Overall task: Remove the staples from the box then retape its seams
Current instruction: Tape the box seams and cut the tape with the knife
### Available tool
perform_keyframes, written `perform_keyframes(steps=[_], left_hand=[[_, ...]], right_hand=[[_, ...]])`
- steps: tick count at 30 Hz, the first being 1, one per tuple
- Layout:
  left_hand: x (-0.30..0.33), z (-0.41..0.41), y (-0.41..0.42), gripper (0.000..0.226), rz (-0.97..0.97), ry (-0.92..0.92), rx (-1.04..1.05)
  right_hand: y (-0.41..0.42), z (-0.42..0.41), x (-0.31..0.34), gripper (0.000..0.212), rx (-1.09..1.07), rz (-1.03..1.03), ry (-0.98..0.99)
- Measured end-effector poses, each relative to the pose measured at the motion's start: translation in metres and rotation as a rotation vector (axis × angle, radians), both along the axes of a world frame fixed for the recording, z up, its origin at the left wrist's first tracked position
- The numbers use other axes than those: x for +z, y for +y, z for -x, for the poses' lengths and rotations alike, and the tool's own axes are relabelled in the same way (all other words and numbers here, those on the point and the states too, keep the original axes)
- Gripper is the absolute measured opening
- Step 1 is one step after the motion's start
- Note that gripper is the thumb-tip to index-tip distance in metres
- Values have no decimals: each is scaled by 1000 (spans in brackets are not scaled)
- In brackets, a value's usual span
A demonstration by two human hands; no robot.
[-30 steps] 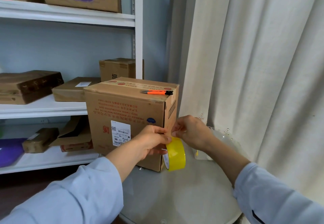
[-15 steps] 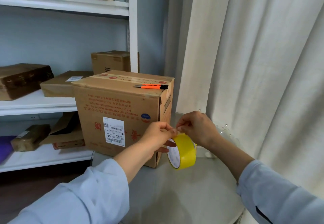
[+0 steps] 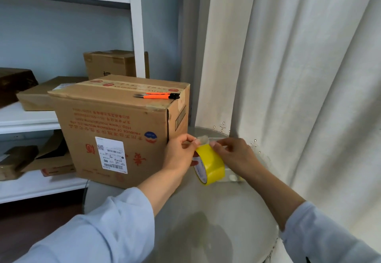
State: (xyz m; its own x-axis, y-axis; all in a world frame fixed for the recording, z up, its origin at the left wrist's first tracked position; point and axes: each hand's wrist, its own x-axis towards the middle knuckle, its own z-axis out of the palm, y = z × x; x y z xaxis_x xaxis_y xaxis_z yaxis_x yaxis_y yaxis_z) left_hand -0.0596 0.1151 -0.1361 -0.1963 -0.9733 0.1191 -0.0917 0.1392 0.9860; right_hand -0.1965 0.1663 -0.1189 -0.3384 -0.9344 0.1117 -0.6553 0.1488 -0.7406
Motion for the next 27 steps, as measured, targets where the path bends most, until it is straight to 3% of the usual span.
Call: perform_keyframes(steps=[2, 4, 6, 9, 12, 18, 21, 23, 27], left_hand=[[-2, 9, 0, 9, -13, 18, -41], [-3, 16, 1, 9, -17, 27, -83], [-3, 20, 1, 13, 1, 33, -124], [-3, 29, 2, 30, 32, -24, -174], [-3, 45, -1, 43, -9, -24, -172], [-10, 60, -23, 39, -158, -253, -134], [-21, 52, -34, 56, -26, -474, -163], [-24, 50, -38, 51, 89, -520, -201], [-34, 52, -51, 46, 47, -564, -267]], right_hand=[[-3, 0, -5, 35, 36, 10, -157], [-7, 2, -6, 16, 7, 79, -338], [-11, 6, -3, 4, -74, 164, -385], [-22, 20, 5, 6, -156, 274, -293], [-33, 30, 12, 7, -157, 297, -43], [-44, 41, -5, 12, -211, 254, 149], [-53, 55, -21, 15, -183, 203, 164], [-61, 61, -34, 19, -122, 147, 206], [-72, 56, -57, 26, -30, 45, 353]])
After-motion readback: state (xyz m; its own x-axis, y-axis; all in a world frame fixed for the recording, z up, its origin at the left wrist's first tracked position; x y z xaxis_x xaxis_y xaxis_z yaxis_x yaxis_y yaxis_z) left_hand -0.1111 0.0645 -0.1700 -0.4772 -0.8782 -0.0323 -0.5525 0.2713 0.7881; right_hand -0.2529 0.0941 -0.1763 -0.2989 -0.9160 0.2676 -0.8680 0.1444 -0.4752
